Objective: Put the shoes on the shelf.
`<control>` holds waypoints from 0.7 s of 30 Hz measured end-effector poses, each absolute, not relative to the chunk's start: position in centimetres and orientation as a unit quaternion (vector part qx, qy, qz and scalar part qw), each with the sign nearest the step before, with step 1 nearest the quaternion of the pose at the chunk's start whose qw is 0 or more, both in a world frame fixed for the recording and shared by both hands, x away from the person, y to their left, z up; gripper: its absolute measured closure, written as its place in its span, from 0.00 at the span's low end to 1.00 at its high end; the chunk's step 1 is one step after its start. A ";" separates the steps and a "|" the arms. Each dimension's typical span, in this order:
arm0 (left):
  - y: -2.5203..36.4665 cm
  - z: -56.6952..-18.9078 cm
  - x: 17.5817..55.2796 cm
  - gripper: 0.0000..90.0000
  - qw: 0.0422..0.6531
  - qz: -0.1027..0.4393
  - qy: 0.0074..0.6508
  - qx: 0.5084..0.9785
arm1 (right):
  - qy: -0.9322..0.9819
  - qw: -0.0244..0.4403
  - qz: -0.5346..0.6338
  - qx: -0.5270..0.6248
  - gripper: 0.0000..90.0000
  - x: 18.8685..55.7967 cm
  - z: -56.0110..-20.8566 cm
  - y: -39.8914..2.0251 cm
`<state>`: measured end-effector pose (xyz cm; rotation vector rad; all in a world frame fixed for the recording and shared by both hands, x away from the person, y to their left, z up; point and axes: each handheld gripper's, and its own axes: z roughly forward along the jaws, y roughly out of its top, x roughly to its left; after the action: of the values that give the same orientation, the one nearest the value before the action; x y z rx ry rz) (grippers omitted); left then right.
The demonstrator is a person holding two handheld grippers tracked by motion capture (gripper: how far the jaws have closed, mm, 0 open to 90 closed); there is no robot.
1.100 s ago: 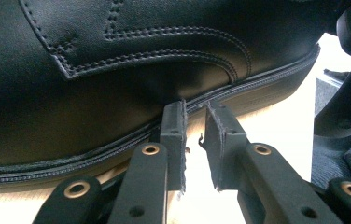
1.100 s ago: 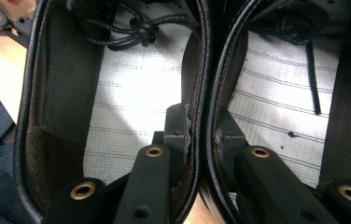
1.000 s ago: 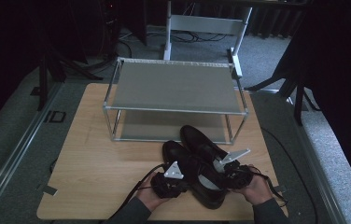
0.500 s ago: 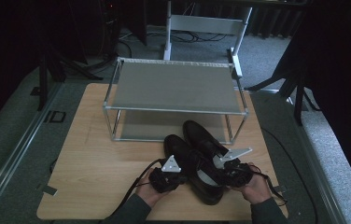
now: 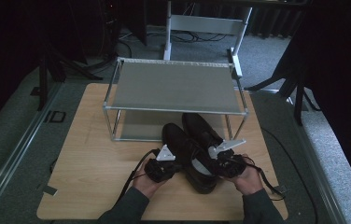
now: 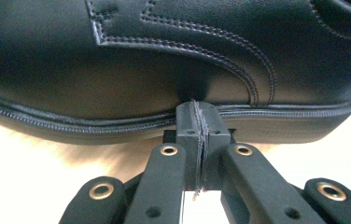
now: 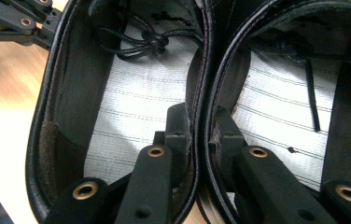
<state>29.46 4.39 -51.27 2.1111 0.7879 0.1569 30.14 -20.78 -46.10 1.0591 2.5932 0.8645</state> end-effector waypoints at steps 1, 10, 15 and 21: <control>4.6 -51.2 29.6 0.99 0.429 0.066 0.318 0.843 | 0.879 0.104 0.294 0.360 0.89 30.3 -46.0 -20.7; 5.6 -50.6 31.5 0.99 0.425 0.086 0.341 0.834 | 0.871 0.118 0.300 0.370 0.89 32.0 -45.6 -19.0; 6.1 -50.3 32.4 0.99 0.423 0.094 0.356 0.828 | 0.864 0.123 0.304 0.382 0.89 32.7 -45.5 -18.2; 6.5 -50.5 33.5 0.99 0.421 0.104 0.377 0.818 | 0.858 0.141 0.298 0.393 0.89 33.4 -45.5 -17.0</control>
<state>33.49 6.47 -50.52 2.0498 0.9435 0.2616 33.43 -17.01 -45.47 1.1358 2.4773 0.8608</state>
